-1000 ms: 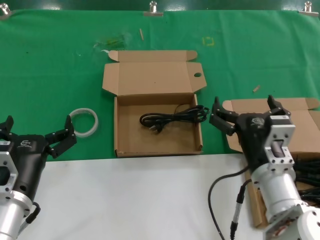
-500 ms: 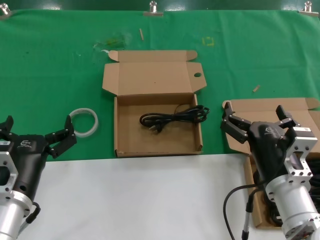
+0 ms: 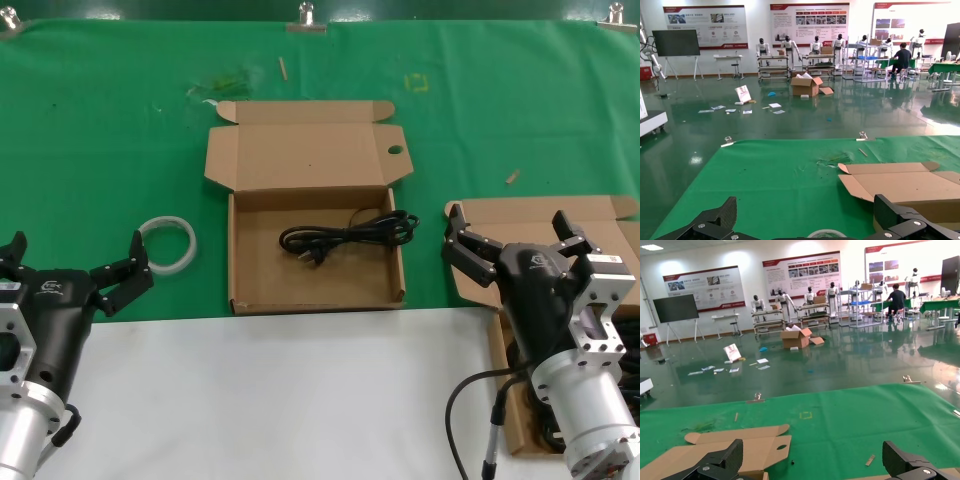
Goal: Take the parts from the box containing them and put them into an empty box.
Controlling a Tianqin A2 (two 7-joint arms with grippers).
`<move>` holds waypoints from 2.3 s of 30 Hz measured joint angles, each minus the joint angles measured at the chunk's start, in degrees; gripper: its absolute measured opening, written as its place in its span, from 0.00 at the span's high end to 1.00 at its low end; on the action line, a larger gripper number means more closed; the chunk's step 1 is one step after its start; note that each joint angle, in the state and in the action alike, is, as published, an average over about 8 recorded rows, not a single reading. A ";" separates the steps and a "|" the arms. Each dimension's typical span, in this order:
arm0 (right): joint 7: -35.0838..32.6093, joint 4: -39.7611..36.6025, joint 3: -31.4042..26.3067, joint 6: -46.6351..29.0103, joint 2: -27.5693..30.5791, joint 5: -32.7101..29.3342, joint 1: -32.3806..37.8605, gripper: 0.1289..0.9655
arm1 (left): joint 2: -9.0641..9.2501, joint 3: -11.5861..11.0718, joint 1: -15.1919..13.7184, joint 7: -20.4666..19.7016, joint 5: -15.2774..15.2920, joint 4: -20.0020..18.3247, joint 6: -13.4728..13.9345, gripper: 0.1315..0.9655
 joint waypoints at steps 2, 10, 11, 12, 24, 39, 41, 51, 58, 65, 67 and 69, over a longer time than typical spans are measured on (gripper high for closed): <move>0.00 0.00 0.00 0.00 0.00 0.00 0.00 0.00 | 0.00 0.00 0.00 0.00 0.00 0.00 0.00 0.00; 0.00 0.00 0.00 0.00 0.00 0.00 0.00 0.00 | 0.00 0.00 0.00 0.00 0.00 0.00 0.00 0.00; 0.00 0.00 0.00 0.00 0.00 0.00 0.00 0.00 | 0.00 0.00 0.00 0.00 0.00 0.00 0.00 0.00; 0.00 0.00 0.00 0.00 0.00 0.00 0.00 0.00 | 0.00 0.00 0.00 0.00 0.00 0.00 0.00 0.00; 0.00 0.00 0.00 0.00 0.00 0.00 0.00 0.00 | 0.00 0.00 0.00 0.00 0.00 0.00 0.00 0.00; 0.00 0.00 0.00 0.00 0.00 0.00 0.00 0.00 | 0.00 0.00 0.00 0.00 0.00 0.00 0.00 0.00; 0.00 0.00 0.00 0.00 0.00 0.00 0.00 0.00 | 0.00 0.00 0.00 0.00 0.00 0.00 0.00 0.00; 0.00 0.00 0.00 0.00 0.00 0.00 0.00 0.00 | 0.00 0.00 0.00 0.00 0.00 0.00 0.00 0.00; 0.00 0.00 0.00 0.00 0.00 0.00 0.00 0.00 | 0.00 0.00 0.00 0.00 0.00 0.00 0.00 0.00; 0.00 0.00 0.00 0.00 0.00 0.00 0.00 0.00 | 0.00 0.00 0.00 0.00 0.00 0.00 0.00 0.00; 0.00 0.00 0.00 0.00 0.00 0.00 0.00 0.00 | 0.00 0.00 0.00 0.00 0.00 0.00 0.00 0.00; 0.00 0.00 0.00 0.00 0.00 0.00 0.00 0.00 | 0.00 0.00 0.00 0.00 0.00 0.00 0.00 0.00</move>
